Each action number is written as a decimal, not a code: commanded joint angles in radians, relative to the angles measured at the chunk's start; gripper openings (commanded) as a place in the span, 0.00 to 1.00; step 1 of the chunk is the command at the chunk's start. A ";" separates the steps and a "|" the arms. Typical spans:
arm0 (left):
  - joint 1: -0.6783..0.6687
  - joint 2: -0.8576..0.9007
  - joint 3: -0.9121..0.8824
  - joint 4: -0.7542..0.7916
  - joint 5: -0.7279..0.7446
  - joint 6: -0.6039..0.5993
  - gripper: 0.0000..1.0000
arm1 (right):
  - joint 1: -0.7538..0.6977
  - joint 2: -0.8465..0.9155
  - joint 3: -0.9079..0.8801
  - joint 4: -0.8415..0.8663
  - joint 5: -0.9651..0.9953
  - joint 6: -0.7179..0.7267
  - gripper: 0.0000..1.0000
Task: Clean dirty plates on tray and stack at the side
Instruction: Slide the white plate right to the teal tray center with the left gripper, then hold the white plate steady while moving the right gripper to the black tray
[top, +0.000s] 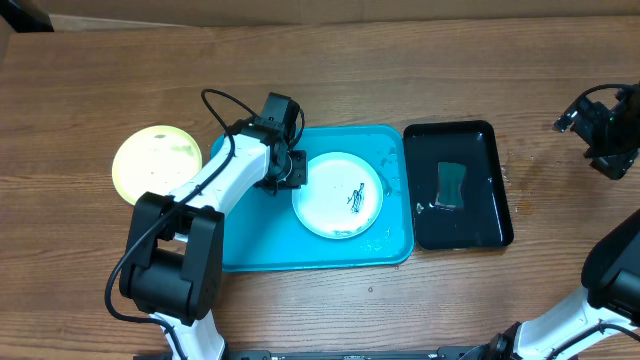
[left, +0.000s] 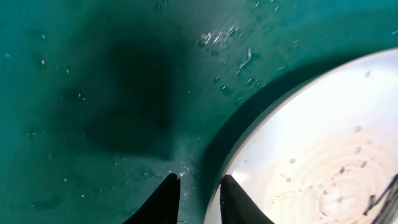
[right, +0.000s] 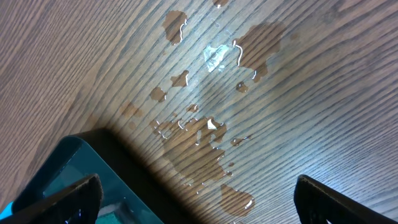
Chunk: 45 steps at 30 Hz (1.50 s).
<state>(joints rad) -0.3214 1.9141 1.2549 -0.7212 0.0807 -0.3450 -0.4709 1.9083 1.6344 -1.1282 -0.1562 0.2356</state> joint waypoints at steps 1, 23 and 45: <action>-0.014 -0.005 -0.052 0.029 -0.017 -0.014 0.24 | -0.003 -0.015 0.009 0.003 0.005 0.000 1.00; -0.011 -0.005 -0.014 0.008 0.049 -0.132 0.06 | -0.003 -0.014 0.009 0.003 0.005 0.001 1.00; -0.011 -0.005 0.029 -0.037 0.039 -0.059 0.24 | -0.001 -0.015 0.009 -0.065 -0.283 0.000 0.95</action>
<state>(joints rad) -0.3325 1.9053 1.2804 -0.7593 0.1226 -0.4217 -0.4709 1.9083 1.6341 -1.1831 -0.3073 0.2325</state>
